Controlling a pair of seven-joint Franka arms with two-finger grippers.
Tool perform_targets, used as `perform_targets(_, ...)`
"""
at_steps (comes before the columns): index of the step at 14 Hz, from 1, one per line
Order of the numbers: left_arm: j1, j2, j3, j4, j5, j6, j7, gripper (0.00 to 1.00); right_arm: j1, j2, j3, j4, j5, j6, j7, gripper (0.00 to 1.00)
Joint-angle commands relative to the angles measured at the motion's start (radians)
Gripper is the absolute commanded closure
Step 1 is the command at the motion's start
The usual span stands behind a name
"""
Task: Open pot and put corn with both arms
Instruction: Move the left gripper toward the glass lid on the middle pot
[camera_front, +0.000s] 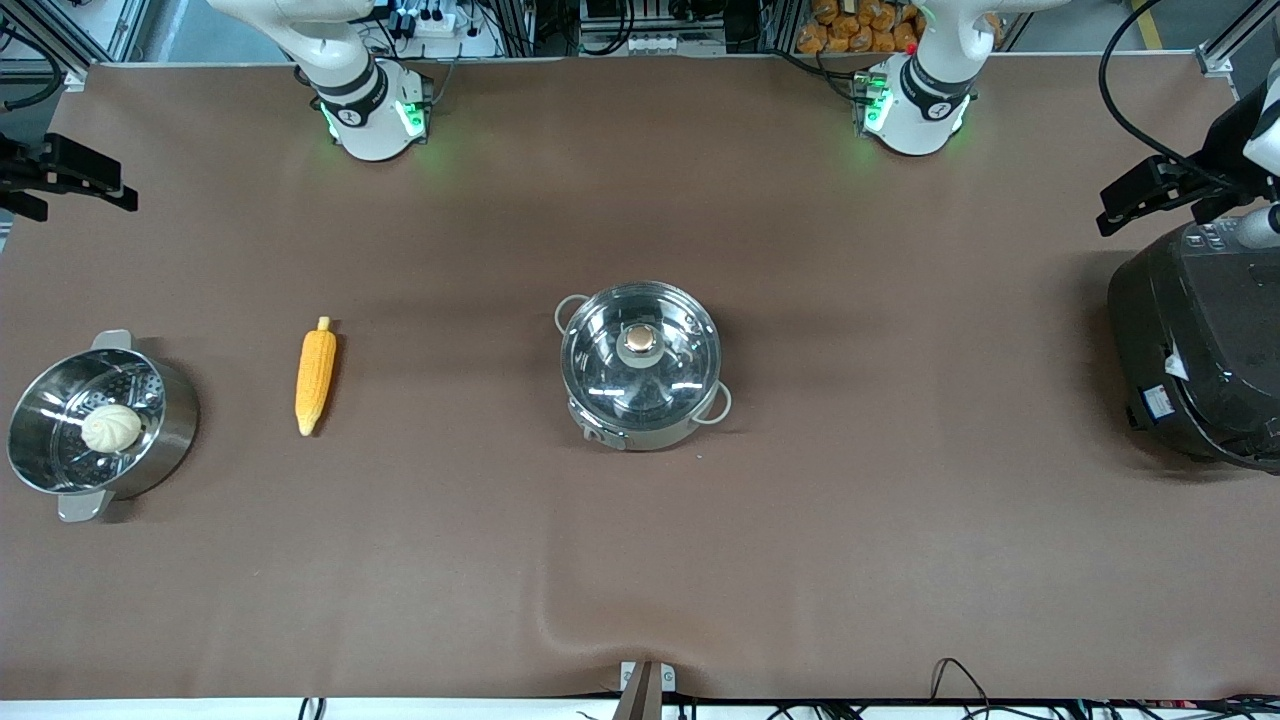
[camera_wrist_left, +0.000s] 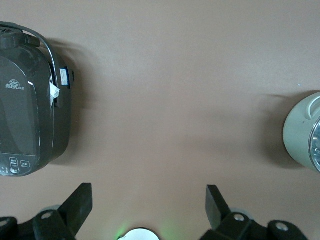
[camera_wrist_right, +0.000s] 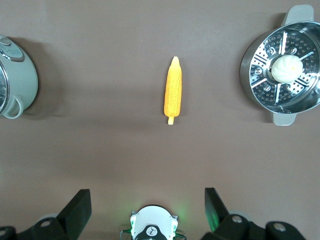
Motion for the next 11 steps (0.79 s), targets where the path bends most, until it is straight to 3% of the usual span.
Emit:
perform_targets(1, 0.0, 0.002, -0.002, 0.023, 0.017, -0.025, 0.02, 0.0, -0.004, -0.002, 0.003, 0.009, -0.001, -0.003, -0.013, 0.0)
perform_targets(5, -0.007, 0.022, -0.003, 0.029, 0.028, -0.025, 0.013, 0.0, -0.004, -0.005, 0.003, 0.012, -0.001, 0.006, -0.013, 0.0)
perform_targets(8, -0.047, 0.087, -0.061, 0.027, 0.026, -0.013, -0.001, 0.0, -0.007, -0.006, 0.001, 0.012, -0.007, 0.011, -0.016, 0.0)
perform_targets(11, -0.153, 0.171, -0.091, 0.033, 0.017, 0.039, -0.175, 0.0, -0.007, -0.011, 0.003, 0.012, -0.036, 0.064, -0.015, 0.0)
